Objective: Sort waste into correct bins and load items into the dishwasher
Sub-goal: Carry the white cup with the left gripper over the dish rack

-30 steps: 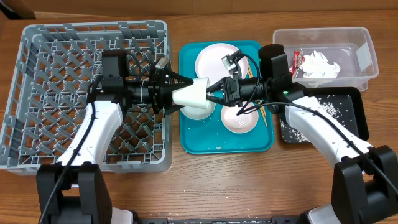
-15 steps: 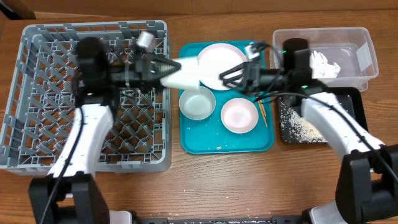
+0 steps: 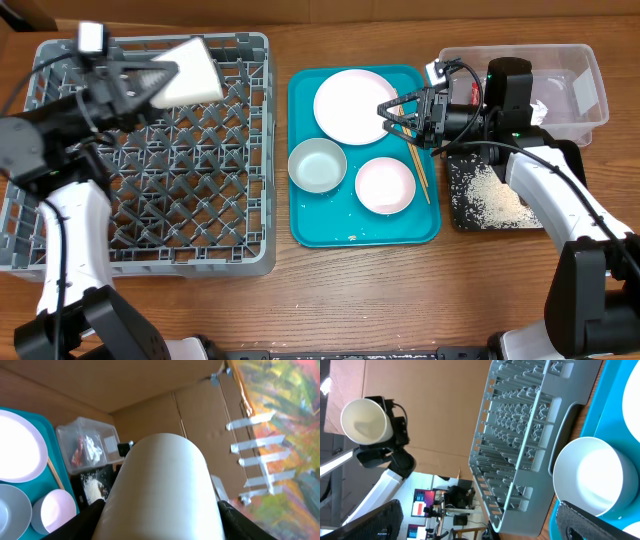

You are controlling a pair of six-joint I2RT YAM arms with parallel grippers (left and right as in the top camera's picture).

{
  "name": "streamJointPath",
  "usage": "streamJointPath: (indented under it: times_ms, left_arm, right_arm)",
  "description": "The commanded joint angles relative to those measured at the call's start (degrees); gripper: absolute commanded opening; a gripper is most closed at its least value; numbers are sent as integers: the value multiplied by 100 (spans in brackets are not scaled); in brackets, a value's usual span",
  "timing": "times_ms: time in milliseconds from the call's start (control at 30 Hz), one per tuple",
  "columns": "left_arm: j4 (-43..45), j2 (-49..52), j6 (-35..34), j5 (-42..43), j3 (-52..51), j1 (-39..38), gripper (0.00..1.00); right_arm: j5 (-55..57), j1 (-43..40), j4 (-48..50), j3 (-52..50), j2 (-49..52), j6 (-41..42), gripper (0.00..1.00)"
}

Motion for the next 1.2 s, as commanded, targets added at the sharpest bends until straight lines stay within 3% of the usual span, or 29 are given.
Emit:
streamJointPath:
  times_ms: [0, 133, 233, 567, 700, 900, 1033, 1167]
  left_arm:
    - [22, -114, -299, 22, 409, 332, 21]
    - [-470, -70, 52, -372, 706, 632, 24]
    - [-1480, -61, 776, -776, 866, 748, 25]
    - [-5864, -61, 3759, -2900, 1834, 675, 25]
    - [-7506, -61, 4824, -3366, 2546, 599, 25]
    - [-10778, -63, 6728, -4723, 3904, 249, 24]
    - [-12627, -63, 7549, -5965, 4618, -197, 23]
    - [-13881, -63, 7866, -6881, 4940, -608, 20]
  right_arm:
    - [101, 26, -66, 9, -7, -313, 100]
    - [179, 26, -66, 9, -7, -310, 100]
    - [177, 26, -81, 9, -7, -310, 99]
    - [181, 26, -136, 9, -7, -313, 100]
    - [181, 26, -247, 9, -7, -310, 100]
    - [391, 26, -417, 9, -7, -315, 100]
    - [485, 26, -538, 24, -33, -444, 100]
    - [870, 26, -1213, 216, -166, -741, 99]
